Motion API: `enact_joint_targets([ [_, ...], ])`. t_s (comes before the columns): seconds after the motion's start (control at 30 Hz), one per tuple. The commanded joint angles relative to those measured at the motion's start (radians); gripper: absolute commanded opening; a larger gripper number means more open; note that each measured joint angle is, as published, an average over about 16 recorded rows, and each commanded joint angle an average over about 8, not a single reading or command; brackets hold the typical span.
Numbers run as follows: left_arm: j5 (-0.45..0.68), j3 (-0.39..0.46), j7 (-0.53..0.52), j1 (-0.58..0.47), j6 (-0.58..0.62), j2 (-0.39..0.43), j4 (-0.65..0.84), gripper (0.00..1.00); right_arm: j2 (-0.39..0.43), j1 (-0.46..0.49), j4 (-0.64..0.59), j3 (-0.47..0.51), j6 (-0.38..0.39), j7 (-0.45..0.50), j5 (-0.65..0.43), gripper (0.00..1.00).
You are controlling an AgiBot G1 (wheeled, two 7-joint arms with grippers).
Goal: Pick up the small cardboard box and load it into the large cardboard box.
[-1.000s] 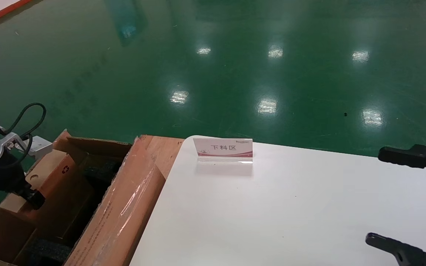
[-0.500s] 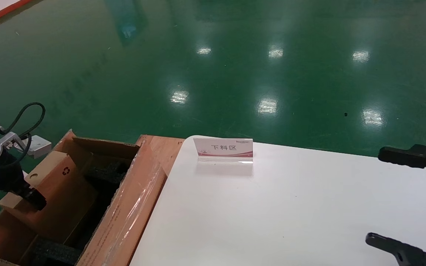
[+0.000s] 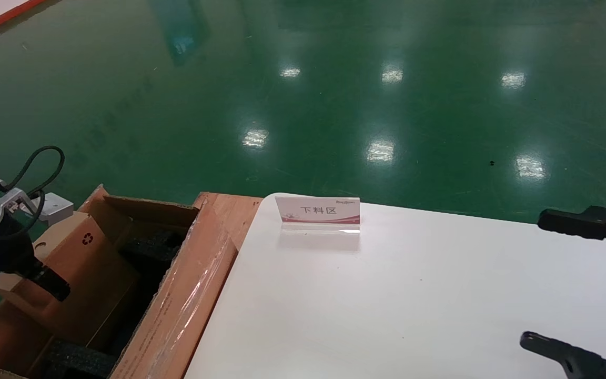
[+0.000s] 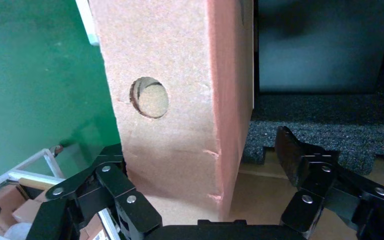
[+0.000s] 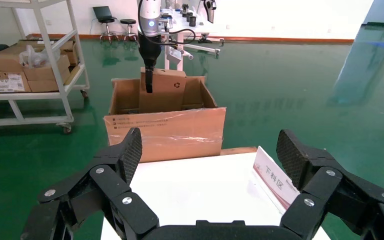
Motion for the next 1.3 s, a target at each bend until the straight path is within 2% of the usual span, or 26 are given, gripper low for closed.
enact_joint_targets([
  [0.03,0.001,0.0,0.001,0.0,-0.001,0.001,-0.001,1.0,0.0,0.0,0.0,0.0,0.0,0.0,0.0,1.0],
  [0.5,0.031,0.008,-0.021,-0.012,-0.016,0.005,-0.027,1.0,0.0,0.0,-0.001,-0.001,0.0,-0.001,0.0,1.0],
  [0.67,0.082,0.021,-0.052,-0.035,-0.038,0.009,-0.051,1.0,0.0,0.001,-0.001,-0.001,0.0,-0.001,0.001,1.0],
  [1.03,0.23,0.064,-0.196,-0.115,-0.081,-0.023,-0.239,1.0,0.0,0.001,-0.001,-0.002,0.0,-0.001,0.001,1.0],
  [1.3,0.27,0.046,-0.185,-0.223,-0.114,-0.079,-0.362,1.0,0.001,0.001,-0.001,-0.002,0.0,-0.001,0.001,1.0],
])
